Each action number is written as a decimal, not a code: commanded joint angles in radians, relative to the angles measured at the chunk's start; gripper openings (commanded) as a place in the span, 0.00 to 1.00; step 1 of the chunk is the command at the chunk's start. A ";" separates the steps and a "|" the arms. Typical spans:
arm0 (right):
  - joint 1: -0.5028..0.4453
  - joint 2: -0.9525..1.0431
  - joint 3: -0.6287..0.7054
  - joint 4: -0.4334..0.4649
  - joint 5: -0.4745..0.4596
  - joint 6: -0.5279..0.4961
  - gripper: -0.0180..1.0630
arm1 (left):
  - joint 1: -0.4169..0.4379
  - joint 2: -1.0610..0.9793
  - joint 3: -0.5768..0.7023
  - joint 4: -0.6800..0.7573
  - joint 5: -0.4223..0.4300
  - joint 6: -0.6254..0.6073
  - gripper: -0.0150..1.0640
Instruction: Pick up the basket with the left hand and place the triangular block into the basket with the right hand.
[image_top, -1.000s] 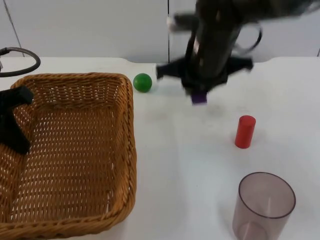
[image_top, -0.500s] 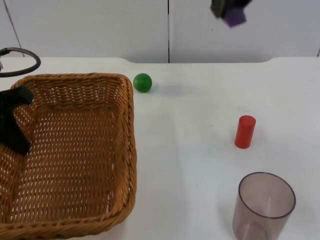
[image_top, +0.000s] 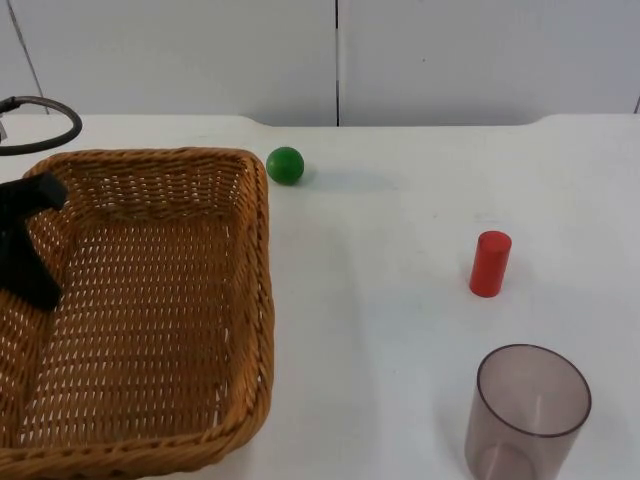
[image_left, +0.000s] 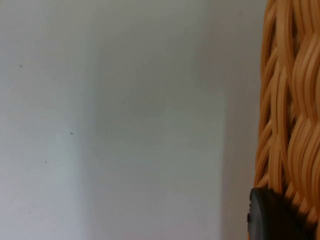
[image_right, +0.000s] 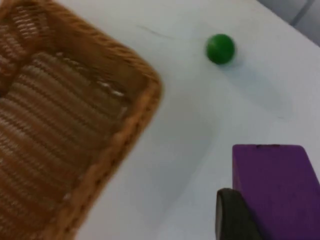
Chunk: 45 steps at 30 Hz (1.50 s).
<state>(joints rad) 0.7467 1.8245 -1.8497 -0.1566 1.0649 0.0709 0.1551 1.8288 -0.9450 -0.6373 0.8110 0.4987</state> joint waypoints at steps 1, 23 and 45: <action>0.030 0.011 0.008 0.005 -0.039 -0.016 0.02 | -0.004 -0.004 -0.007 -0.028 0.013 -0.002 0.01; 0.137 0.348 0.089 0.123 -0.484 -0.035 0.17 | -0.004 -0.004 -0.007 -0.026 0.020 0.000 0.01; 0.007 0.000 0.151 0.050 -0.368 -0.034 0.80 | -0.004 -0.004 -0.007 -0.022 0.020 0.012 0.01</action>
<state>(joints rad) 0.7794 1.9193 -1.7421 -0.0807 0.6798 0.0439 0.1551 1.8288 -0.9450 -0.6373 0.8176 0.4987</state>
